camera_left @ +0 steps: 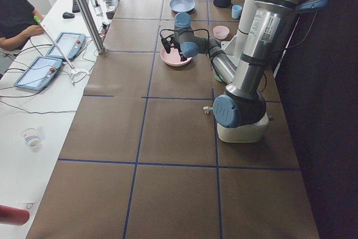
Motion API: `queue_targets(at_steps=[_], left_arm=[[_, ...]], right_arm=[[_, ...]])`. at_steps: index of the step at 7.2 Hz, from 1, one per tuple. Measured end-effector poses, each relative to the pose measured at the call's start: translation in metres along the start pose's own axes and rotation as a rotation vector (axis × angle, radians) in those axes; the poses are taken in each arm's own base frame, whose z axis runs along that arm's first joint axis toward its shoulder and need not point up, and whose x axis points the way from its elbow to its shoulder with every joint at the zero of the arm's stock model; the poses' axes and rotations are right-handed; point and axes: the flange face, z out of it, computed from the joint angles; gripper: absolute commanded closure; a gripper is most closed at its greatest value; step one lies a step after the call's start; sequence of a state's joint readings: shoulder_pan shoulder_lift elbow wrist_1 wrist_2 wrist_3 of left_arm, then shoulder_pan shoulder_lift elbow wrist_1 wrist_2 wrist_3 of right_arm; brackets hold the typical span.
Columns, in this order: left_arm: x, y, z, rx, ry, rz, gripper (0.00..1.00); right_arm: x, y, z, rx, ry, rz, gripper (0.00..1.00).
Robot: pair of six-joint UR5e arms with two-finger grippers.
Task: Stack three plates with pink and blue
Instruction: 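Withdraw the left gripper while the right gripper grasps the light blue plate, then carry the light blue plate toward the pink plate while the left arm retracts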
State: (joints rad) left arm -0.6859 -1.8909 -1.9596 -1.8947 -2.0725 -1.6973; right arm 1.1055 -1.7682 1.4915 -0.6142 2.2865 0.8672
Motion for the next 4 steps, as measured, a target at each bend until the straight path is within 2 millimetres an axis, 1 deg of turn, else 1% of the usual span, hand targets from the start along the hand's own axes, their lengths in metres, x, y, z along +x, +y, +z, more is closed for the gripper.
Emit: queue_targets(at_steps=[1,2,3,4], left_arm=[[-0.018,-0.012,-0.004,0.016,-0.039,0.059,0.00],[-0.043,-0.028,-0.010,0.033,-0.096,0.145,0.00],[-0.066,-0.048,-0.019,0.043,-0.142,0.229,0.00],[-0.092,-0.073,-0.033,0.041,-0.175,0.305,0.00]], right_arm=[[-0.015,-0.002,-0.009,0.017,-0.020,0.002,1.00],[-0.036,-0.008,-0.020,0.037,-0.049,0.015,1.00],[-0.063,-0.015,-0.032,0.050,-0.089,0.028,1.00],[-0.096,-0.024,-0.045,0.053,-0.145,0.048,1.00]])
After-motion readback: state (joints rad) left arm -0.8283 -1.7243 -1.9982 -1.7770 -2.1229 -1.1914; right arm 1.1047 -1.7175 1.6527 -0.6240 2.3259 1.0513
